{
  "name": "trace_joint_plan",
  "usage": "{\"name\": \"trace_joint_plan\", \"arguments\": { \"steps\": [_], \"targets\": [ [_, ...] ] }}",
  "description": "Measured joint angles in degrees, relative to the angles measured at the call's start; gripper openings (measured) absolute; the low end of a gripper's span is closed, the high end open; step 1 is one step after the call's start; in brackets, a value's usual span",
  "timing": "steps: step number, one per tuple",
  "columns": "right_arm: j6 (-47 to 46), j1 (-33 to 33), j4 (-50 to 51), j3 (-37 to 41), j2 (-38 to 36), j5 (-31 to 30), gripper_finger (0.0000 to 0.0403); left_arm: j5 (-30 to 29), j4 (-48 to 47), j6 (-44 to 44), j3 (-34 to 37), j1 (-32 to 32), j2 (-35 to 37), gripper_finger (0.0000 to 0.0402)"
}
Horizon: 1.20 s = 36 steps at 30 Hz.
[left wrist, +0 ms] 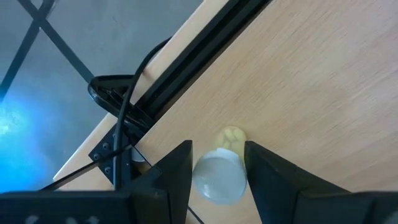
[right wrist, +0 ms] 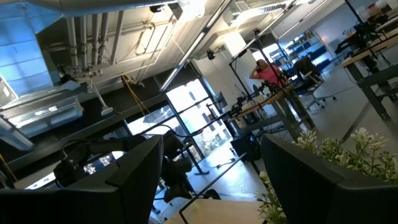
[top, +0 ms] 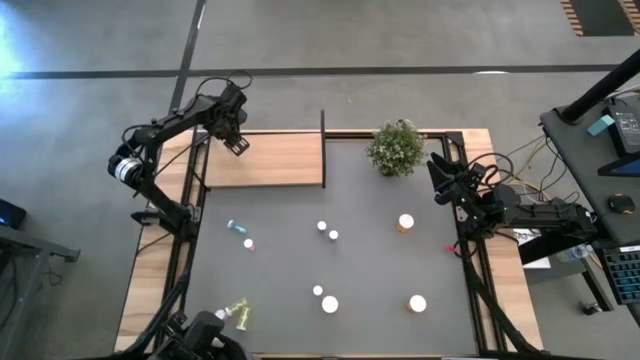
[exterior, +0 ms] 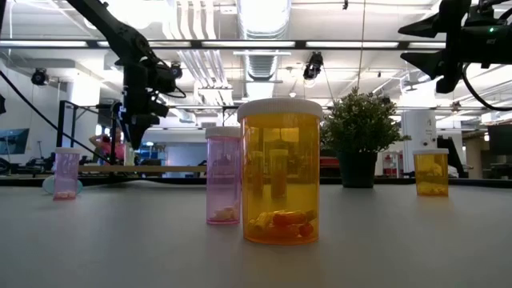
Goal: Pick and place medicine bottles onto shelf by color
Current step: Put the top yellow pill bottle on the shelf, then put the middle blue pill bottle on the shelf
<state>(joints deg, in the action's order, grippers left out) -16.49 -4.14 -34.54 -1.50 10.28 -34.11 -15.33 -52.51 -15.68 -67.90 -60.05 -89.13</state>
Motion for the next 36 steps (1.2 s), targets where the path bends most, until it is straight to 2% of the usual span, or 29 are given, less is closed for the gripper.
{"name": "trace_joint_plan", "arguments": {
  "steps": [16,20,26,36],
  "targets": [
    [0.0,0.0,0.0,0.0,0.0,0.0,0.0260,-0.1,2.1,1.8,-0.1,1.4,8.6,0.0128],
    [0.0,0.0,0.0,0.0,0.0,0.0,0.0260,2.9,2.5,3.6,0.0,3.8,11.5,0.0128],
    [0.0,0.0,0.0,0.0,0.0,0.0,0.0260,10.5,2.6,14.3,0.6,11.6,13.4,0.0128],
    [0.0,0.0,0.0,0.0,0.0,0.0,0.0260,9.8,4.1,30.5,0.8,32.1,13.5,0.0128]
  ]
}}
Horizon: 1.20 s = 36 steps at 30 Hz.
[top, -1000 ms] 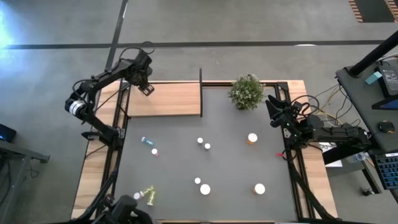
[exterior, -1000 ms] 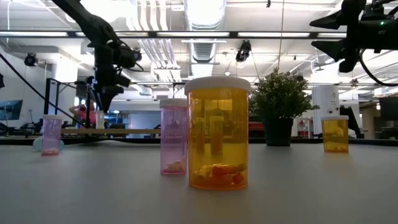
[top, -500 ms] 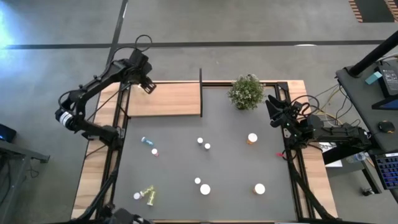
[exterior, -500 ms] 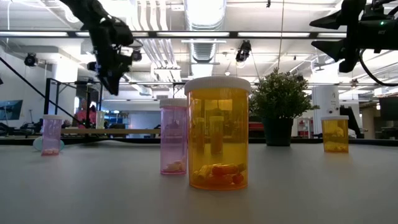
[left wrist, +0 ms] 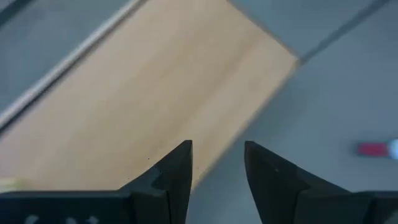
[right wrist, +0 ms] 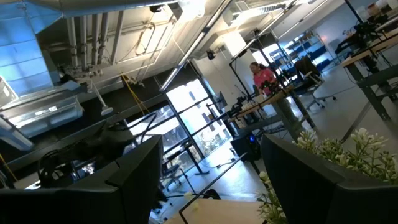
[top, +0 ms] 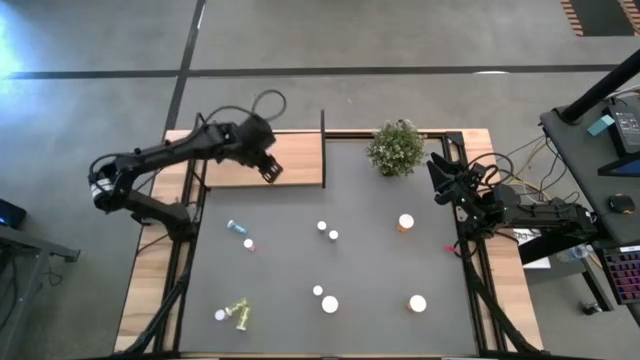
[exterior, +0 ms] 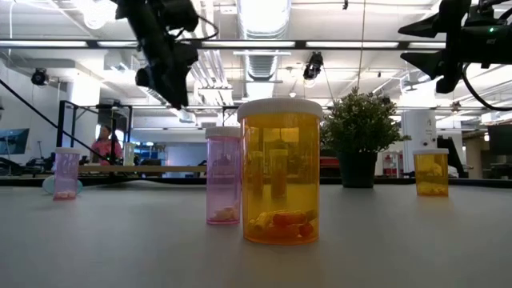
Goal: Pick and place medicine bottles onto shelf by color
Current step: Put the middle blue pill bottle on the shelf
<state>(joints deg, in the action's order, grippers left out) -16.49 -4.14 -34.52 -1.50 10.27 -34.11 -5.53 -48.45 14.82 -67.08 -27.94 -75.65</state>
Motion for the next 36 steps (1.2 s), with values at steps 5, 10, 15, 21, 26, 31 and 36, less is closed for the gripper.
{"name": "trace_joint_plan", "arguments": {
  "steps": [5,10,15,21,26,31,36],
  "targets": [
    [0.0,0.0,0.0,0.0,0.0,0.0,0.0260,-0.4,6.7,4.4,0.4,8.5,0.0,0.0128],
    [0.0,0.0,0.0,0.0,0.0,0.0,0.0260,-1.3,9.0,15.9,0.8,13.7,-1.0,0.0128],
    [0.0,0.0,0.0,0.0,0.0,0.0,0.0260,-1.4,10.4,22.3,0.8,18.1,-5.5,0.0131],
    [0.0,0.0,0.0,0.0,0.0,0.0,0.0260,-2.0,16.3,22.5,0.6,22.2,-11.1,0.0188],
    [0.0,0.0,0.0,0.0,0.0,0.0,0.0260,-0.7,19.0,22.4,0.5,23.7,-13.1,0.0241],
    [0.0,0.0,0.0,0.0,0.0,0.0,0.0260,-0.3,21.8,20.4,0.5,25.0,-15.1,0.0249],
    [0.0,0.0,0.0,0.0,0.0,0.0,0.0260,0.0,24.9,16.1,0.5,26.4,-17.3,0.0249]
  ]
}}
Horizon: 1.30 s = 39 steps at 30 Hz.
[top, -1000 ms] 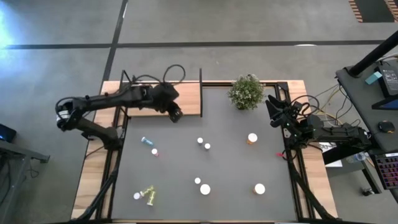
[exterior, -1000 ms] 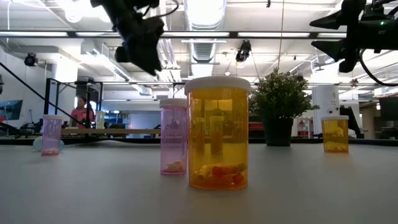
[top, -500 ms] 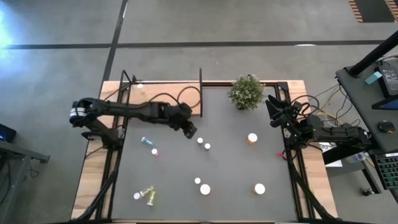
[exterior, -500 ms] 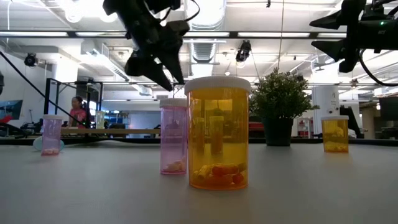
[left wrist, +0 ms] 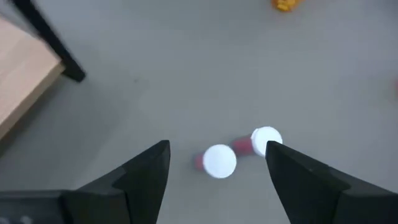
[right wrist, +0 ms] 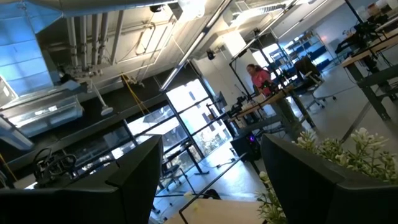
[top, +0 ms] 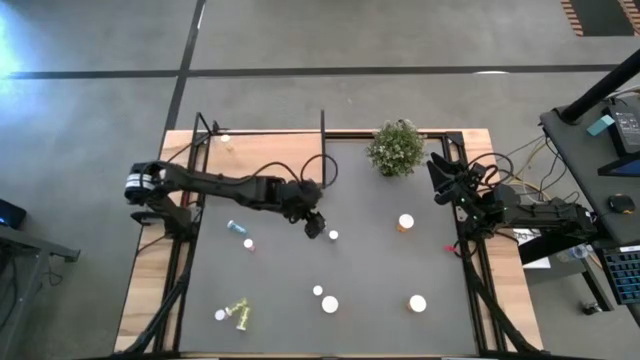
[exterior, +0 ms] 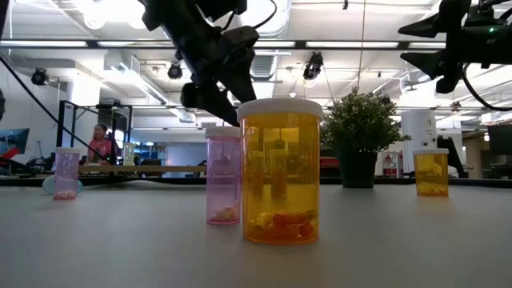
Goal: Pick and place medicine bottles onto shelf by color
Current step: Put the middle blue pill bottle on the shelf
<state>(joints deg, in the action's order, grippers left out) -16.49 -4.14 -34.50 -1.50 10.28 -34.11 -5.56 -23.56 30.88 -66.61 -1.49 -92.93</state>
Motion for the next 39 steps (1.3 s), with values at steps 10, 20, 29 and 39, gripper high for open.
{"name": "trace_joint_plan", "arguments": {
  "steps": [10,20,29,39],
  "targets": [
    [0.0,0.0,0.0,0.0,0.0,0.0,0.0260,-0.6,1.4,-6.2,0.3,2.7,-4.5,0.0249],
    [0.0,0.0,0.0,0.0,0.0,0.0,0.0260,-2.8,4.2,-12.3,0.2,3.4,-8.1,0.0249],
    [0.0,0.0,0.0,0.0,0.0,0.0,0.0260,-6.8,4.1,-16.3,0.5,3.4,-8.2,0.0231],
    [0.0,0.0,0.0,0.0,0.0,0.0,0.0260,-6.4,4.7,-16.7,0.5,3.5,-8.4,0.0182]
  ]
}}
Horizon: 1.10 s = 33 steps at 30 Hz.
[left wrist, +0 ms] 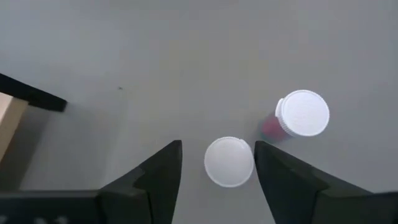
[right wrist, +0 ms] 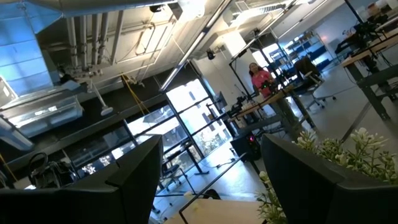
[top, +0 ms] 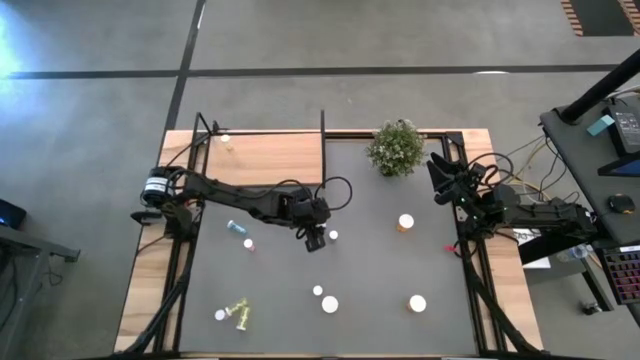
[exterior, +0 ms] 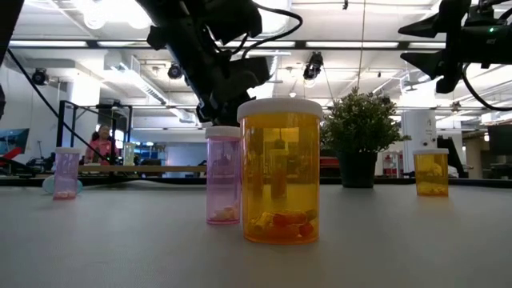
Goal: Pick and place medicine bottles onto shelf by color
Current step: Put the middle blue pill bottle on the shelf
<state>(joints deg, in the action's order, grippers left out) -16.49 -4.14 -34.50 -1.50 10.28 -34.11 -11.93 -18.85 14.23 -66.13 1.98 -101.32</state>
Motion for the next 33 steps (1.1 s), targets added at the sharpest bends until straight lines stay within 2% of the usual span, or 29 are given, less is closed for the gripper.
{"name": "trace_joint_plan", "arguments": {
  "steps": [6,18,30,33],
  "targets": [
    [0.0,0.0,0.0,0.0,0.0,0.0,0.0260,0.1,0.0,0.0,0.0,0.0,0.0,0.0162],
    [0.0,0.0,0.0,0.0,0.0,0.0,0.0260,0.1,0.3,0.1,-0.2,0.0,0.0,0.0089],
    [0.0,0.0,0.0,0.0,0.0,0.0,0.0260,0.2,0.3,0.5,-0.3,0.0,0.0,0.0086],
    [0.0,0.0,0.0,0.0,0.0,0.0,0.0260,0.2,-0.7,6.4,-0.3,-0.1,0.2,0.0086]
  ]
}}
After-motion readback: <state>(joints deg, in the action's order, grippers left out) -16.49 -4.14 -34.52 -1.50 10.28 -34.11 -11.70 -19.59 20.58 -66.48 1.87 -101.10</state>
